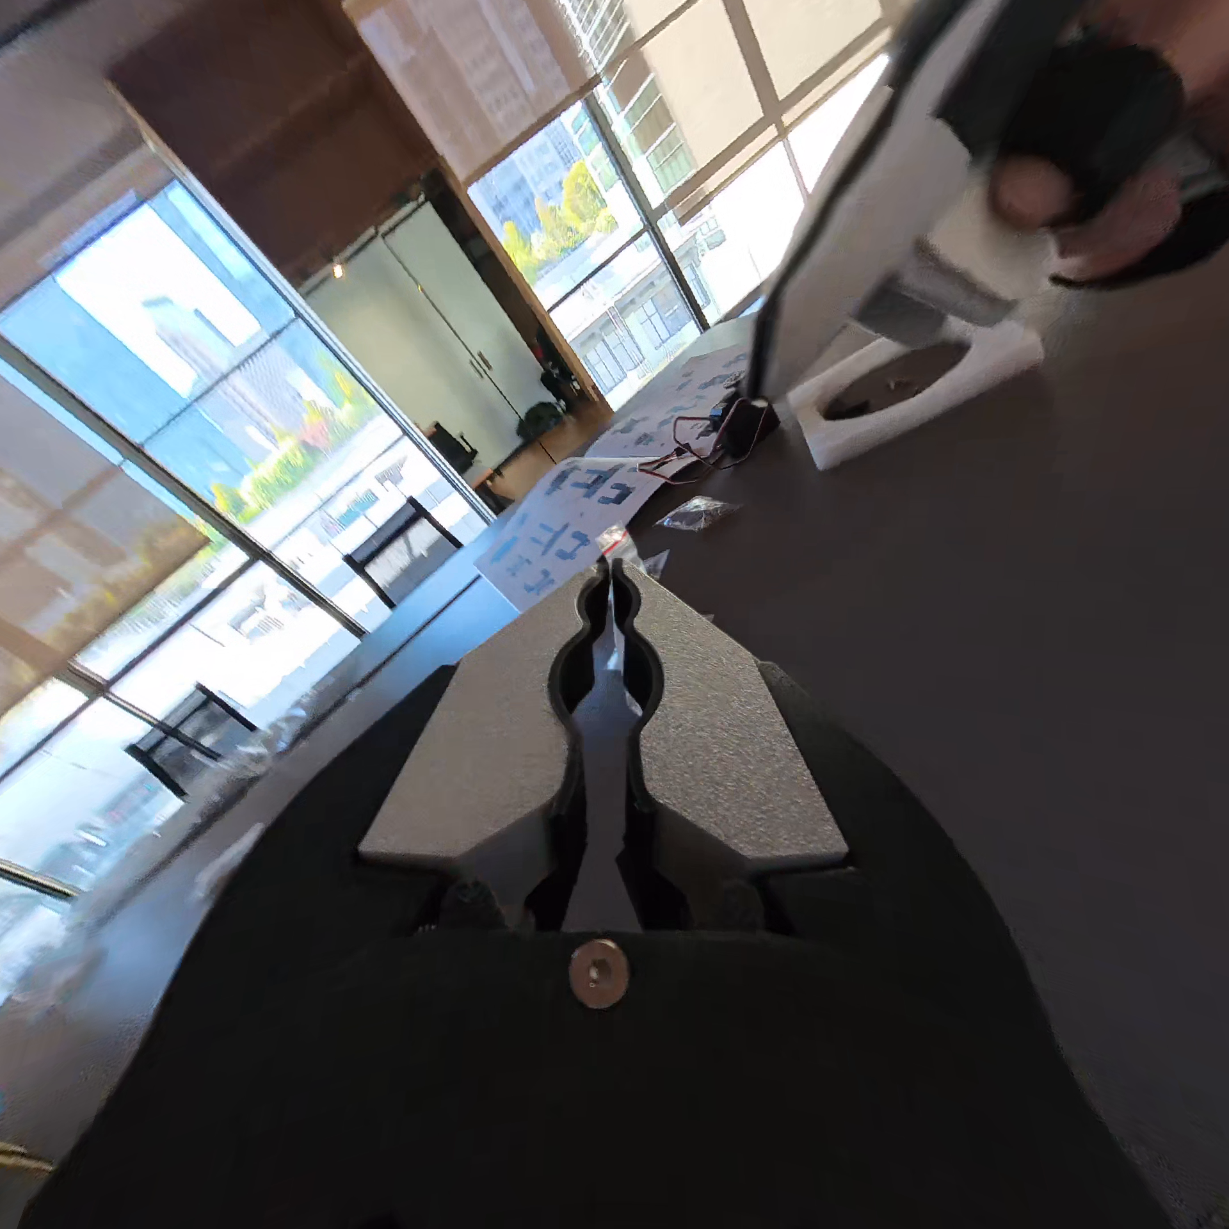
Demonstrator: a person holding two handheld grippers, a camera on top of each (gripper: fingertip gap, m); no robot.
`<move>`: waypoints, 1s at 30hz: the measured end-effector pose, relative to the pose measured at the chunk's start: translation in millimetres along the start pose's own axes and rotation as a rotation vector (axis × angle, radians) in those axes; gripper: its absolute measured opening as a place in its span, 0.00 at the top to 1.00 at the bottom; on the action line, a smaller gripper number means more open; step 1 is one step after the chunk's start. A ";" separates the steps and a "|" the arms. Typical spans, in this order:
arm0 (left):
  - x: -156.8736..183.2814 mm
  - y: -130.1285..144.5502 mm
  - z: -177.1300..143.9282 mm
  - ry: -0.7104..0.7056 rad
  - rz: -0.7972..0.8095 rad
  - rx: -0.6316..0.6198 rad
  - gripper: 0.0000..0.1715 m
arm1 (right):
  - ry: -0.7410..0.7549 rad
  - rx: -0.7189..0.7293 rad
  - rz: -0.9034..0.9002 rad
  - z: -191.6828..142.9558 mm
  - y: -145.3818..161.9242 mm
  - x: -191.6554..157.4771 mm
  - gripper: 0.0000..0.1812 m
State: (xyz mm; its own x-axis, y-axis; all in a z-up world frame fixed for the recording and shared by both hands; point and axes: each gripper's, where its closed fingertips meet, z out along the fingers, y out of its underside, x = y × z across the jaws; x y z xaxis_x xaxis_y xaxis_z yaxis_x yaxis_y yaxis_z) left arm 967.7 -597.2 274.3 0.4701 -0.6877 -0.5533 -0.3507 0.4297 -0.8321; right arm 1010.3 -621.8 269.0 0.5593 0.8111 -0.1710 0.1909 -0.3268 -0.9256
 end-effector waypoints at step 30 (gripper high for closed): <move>1.3 31.1 -12.3 0.090 0.088 0.063 1.00 | 0.296 0.104 0.143 71.6 -17.5 1.8 0.98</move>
State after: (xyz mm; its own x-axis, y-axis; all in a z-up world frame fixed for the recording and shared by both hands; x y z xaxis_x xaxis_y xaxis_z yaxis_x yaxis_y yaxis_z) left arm 947.4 -591.9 248.2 0.3647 -0.6940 -0.6207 -0.3344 0.5246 -0.7830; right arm 950.2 -579.9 260.7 0.7871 0.5797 -0.2107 0.0186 -0.3637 -0.9313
